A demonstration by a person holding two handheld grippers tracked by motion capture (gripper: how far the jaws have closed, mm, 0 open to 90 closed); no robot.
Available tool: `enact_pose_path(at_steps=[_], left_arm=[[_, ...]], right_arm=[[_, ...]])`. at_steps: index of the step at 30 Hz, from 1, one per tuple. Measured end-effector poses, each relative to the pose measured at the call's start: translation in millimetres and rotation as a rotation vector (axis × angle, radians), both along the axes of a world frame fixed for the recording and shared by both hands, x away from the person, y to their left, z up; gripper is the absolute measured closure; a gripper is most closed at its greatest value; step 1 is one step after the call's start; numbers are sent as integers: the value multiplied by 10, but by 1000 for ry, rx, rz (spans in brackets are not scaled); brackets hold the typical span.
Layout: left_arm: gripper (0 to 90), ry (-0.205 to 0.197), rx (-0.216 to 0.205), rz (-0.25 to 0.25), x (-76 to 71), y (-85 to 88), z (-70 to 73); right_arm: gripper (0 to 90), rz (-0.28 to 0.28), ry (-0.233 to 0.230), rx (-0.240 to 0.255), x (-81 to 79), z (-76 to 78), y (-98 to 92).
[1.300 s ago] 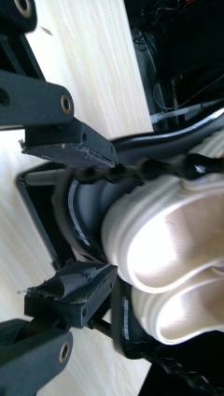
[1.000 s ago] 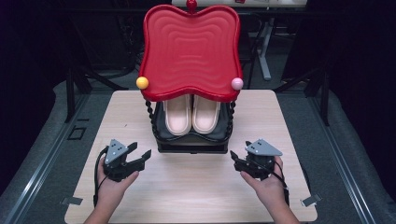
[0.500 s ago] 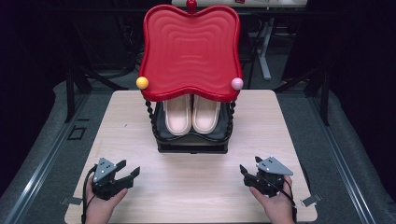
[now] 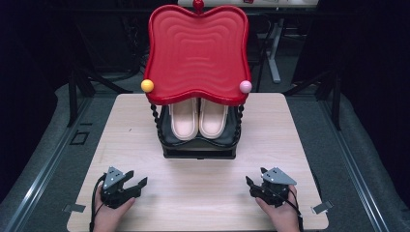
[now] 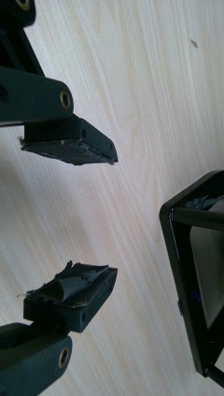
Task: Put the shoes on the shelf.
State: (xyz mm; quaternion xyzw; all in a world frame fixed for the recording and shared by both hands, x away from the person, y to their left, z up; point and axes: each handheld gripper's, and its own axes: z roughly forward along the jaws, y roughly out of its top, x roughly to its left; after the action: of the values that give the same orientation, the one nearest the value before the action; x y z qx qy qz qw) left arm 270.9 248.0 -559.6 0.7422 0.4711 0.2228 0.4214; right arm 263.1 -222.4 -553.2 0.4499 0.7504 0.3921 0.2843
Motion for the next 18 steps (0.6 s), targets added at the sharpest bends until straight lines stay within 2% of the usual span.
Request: enact_pose_path(at_steps=[1, 7, 18], left_arm=[[384, 2, 10, -7, 5, -7, -9], [384, 14, 11, -7, 9, -10, -34], [384, 27, -5, 1, 31, 12, -48]], right_arm=[[362, -4, -4, -3, 2, -9, 1], [362, 3, 2, 14, 25, -57, 14], [356, 4, 15, 13, 41, -83, 18]])
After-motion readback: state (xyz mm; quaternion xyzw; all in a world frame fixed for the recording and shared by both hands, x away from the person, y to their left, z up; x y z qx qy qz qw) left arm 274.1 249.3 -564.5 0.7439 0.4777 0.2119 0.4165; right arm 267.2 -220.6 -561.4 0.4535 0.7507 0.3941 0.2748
